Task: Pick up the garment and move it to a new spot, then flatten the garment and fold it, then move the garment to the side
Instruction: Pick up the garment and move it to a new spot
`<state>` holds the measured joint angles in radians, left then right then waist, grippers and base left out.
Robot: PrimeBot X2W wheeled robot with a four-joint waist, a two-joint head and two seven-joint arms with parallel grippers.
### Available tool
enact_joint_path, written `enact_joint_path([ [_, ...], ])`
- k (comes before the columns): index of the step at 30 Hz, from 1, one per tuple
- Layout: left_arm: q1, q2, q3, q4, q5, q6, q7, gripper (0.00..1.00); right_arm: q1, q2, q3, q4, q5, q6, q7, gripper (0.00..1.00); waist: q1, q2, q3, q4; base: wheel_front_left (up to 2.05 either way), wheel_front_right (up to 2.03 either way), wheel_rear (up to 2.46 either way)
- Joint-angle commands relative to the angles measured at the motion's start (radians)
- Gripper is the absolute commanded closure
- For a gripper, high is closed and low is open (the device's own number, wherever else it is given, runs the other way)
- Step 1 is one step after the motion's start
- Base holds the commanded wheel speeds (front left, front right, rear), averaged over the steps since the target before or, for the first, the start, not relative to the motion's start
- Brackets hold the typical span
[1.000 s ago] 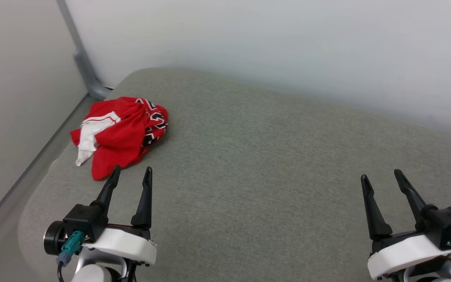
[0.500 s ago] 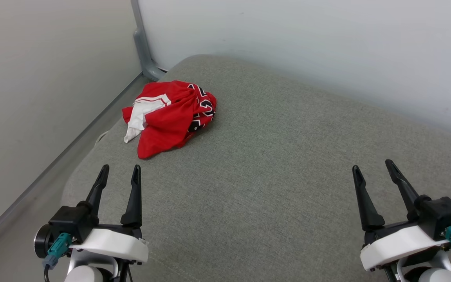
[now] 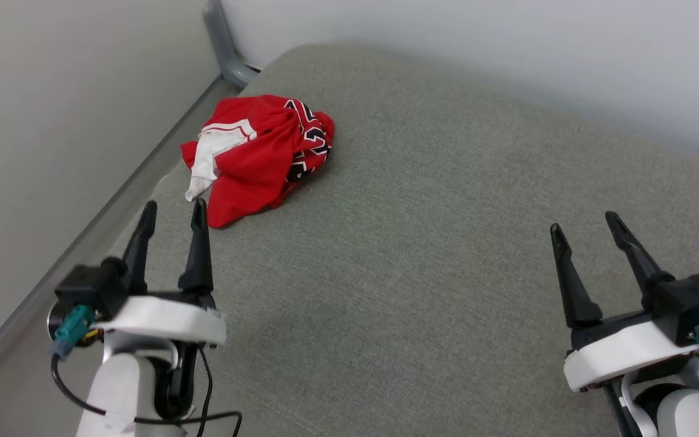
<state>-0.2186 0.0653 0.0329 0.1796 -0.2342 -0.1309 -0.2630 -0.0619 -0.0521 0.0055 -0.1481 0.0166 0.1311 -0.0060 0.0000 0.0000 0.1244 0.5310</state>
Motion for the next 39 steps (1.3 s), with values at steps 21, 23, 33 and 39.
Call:
enact_joint_path([
  [21,-0.673,0.203,-0.082,0.512,-0.365,0.0,0.299,0.0,-0.187,-0.109,0.029,-0.177,-0.036,-0.001,0.11,0.0,0.0,0.0,0.401,-0.211,0.0,0.0,0.0],
  [23,-0.703,0.243,-0.076,0.572,-0.396,0.0,0.359,0.0,-0.203,-0.109,0.032,-0.185,-0.035,-0.001,0.108,0.0,0.0,0.0,0.429,-0.237,0.0,0.0,0.0],
  [33,-0.75,0.325,-0.077,0.861,-0.443,0.051,0.647,0.0,-0.23,-0.102,0.015,-0.178,-0.025,-0.001,0.087,0.0,0.0,0.0,0.501,-0.311,0.0,0.0,0.0],
  [39,-0.747,0.319,-0.092,0.922,-0.438,0.06,0.674,1.0,-0.24,-0.1,0.01,-0.184,-0.038,-0.001,0.078,0.0,0.0,0.0,0.501,-0.319,0.0,0.0,0.0],
])
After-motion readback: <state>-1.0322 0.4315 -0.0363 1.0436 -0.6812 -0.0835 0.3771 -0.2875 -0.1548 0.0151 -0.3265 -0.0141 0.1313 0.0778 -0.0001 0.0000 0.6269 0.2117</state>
